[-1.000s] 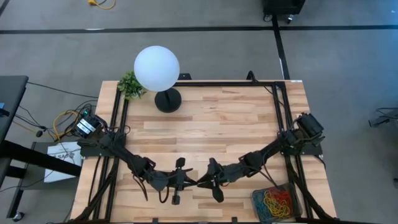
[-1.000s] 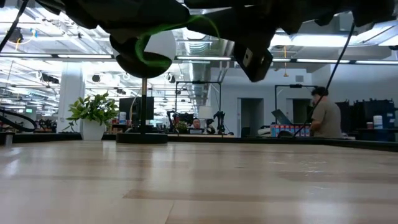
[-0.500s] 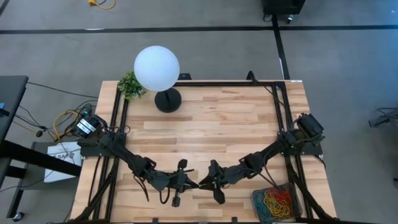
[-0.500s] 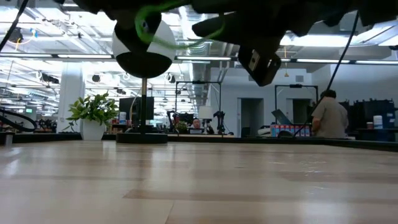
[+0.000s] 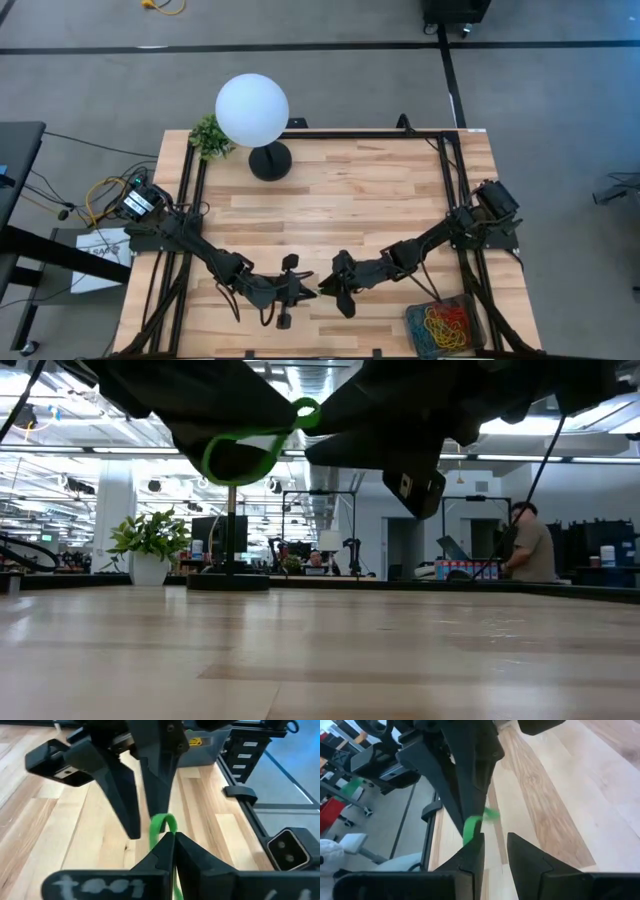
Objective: Pick and place items into bin
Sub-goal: Put the green rubber band into the black bin
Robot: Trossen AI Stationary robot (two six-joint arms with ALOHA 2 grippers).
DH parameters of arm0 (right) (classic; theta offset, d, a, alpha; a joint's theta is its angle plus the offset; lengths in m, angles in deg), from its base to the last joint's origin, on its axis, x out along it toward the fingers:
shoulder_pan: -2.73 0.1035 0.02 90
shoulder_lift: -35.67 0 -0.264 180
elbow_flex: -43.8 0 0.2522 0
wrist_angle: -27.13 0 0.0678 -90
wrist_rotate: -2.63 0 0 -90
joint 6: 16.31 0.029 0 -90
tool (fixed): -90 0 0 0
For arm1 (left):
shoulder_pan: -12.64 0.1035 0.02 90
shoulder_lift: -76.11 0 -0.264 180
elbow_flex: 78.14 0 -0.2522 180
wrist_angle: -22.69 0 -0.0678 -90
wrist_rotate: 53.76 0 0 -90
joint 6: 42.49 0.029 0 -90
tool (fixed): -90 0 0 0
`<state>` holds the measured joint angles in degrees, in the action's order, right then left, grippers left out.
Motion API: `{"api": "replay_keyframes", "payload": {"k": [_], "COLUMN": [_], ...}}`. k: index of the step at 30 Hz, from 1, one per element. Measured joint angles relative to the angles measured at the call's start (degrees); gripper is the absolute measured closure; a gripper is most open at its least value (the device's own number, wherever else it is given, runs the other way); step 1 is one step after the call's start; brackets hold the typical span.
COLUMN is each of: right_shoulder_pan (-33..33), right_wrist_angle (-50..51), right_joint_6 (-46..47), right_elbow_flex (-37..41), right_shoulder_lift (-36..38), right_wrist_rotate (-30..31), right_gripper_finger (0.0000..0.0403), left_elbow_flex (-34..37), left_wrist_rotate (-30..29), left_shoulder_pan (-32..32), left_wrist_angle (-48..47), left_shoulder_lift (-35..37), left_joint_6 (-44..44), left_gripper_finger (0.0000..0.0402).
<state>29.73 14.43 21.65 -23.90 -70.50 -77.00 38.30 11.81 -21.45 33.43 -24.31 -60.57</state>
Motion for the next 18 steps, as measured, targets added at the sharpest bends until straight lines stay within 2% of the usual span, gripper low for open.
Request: {"api": "replay_keyframes", "payload": {"k": [18], "right_shoulder_pan": [2.3], "right_wrist_angle": [0.9], "right_joint_6": [-0.2], "right_elbow_flex": [0.0], "right_shoulder_lift": [0.0], "right_wrist_rotate": [-0.3], "right_gripper_finger": [0.0335], "left_elbow_flex": [0.0], "left_wrist_rotate": [-1.4], "left_shoulder_pan": [0.0], "left_wrist_angle": [-3.3], "left_shoulder_lift": [1.6], "left_joint_6": [-0.6], "left_gripper_finger": [0.0401]}}
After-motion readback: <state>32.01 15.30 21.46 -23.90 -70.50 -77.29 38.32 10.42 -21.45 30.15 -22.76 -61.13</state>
